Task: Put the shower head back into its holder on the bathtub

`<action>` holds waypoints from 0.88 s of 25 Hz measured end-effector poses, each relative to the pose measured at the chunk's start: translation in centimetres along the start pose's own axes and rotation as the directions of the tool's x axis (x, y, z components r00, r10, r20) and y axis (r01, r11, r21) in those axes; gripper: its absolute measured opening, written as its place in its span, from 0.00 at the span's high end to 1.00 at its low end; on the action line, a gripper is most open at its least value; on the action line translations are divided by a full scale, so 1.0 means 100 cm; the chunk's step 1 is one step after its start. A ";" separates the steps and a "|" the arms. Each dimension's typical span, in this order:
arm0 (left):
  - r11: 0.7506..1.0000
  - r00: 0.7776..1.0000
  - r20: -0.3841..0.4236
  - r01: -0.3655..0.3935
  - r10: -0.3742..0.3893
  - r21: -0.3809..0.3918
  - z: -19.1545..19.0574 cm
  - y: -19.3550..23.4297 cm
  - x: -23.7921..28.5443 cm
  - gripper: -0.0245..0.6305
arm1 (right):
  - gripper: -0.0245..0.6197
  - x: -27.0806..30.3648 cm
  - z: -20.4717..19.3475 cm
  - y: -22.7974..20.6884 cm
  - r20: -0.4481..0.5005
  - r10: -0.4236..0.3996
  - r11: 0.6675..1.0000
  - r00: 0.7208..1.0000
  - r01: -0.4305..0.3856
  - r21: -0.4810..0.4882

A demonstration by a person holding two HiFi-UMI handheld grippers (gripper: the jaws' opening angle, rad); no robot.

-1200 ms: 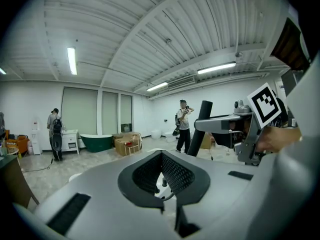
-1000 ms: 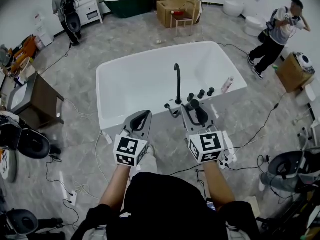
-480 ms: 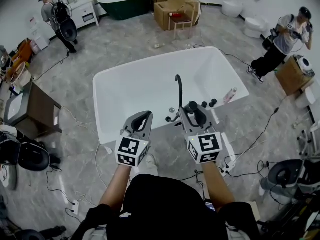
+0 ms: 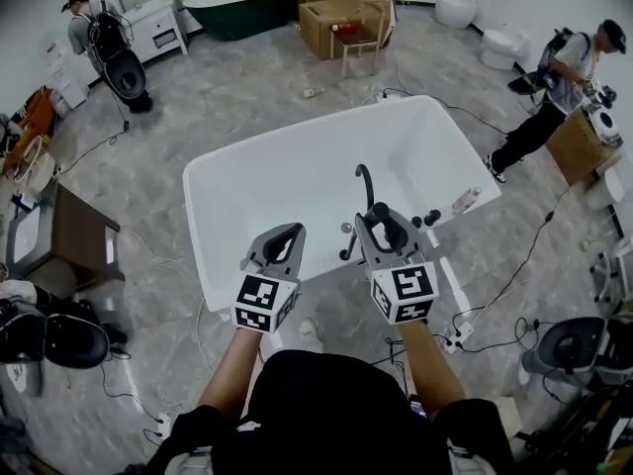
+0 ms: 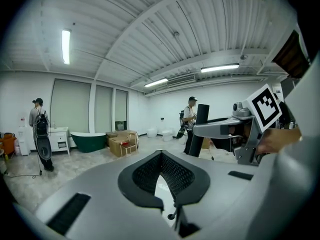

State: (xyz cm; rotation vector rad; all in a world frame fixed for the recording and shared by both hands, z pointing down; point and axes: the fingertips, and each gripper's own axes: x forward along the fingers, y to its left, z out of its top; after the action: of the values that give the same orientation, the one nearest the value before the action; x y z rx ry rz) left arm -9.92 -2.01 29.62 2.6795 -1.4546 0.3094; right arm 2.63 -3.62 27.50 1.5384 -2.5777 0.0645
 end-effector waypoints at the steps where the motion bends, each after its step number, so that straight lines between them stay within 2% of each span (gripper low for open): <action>1: 1.000 1.000 -0.002 0.007 -0.007 -0.001 0.000 0.008 0.004 0.94 | 0.75 0.008 0.000 0.000 -0.004 -0.008 1.000 1.000 0.008 0.001; 5: 0.999 0.999 -0.007 0.035 -0.035 -0.007 -0.004 0.037 0.021 0.94 | 0.75 0.037 -0.002 0.000 -0.018 -0.036 0.999 0.999 0.037 0.007; 10: 0.996 0.997 0.009 0.076 -0.075 -0.054 -0.005 0.064 0.041 0.94 | 0.75 0.066 0.000 -0.003 -0.022 -0.066 0.998 0.998 0.066 0.012; 17: 0.994 0.995 -0.010 0.099 -0.099 -0.053 -0.021 0.069 0.060 0.94 | 0.75 0.084 -0.014 -0.011 -0.047 -0.082 0.996 0.996 0.083 0.020; 22: 0.994 0.994 -0.041 0.097 -0.099 -0.050 -0.030 0.069 0.075 0.94 | 0.75 0.094 -0.023 -0.019 -0.061 -0.064 0.997 0.996 0.066 0.026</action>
State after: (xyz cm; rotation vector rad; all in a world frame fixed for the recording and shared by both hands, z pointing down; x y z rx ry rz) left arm -12.18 -11.44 33.99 2.6776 -1.2967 0.3195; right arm 0.14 -12.53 30.99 1.6038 -2.4893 0.1385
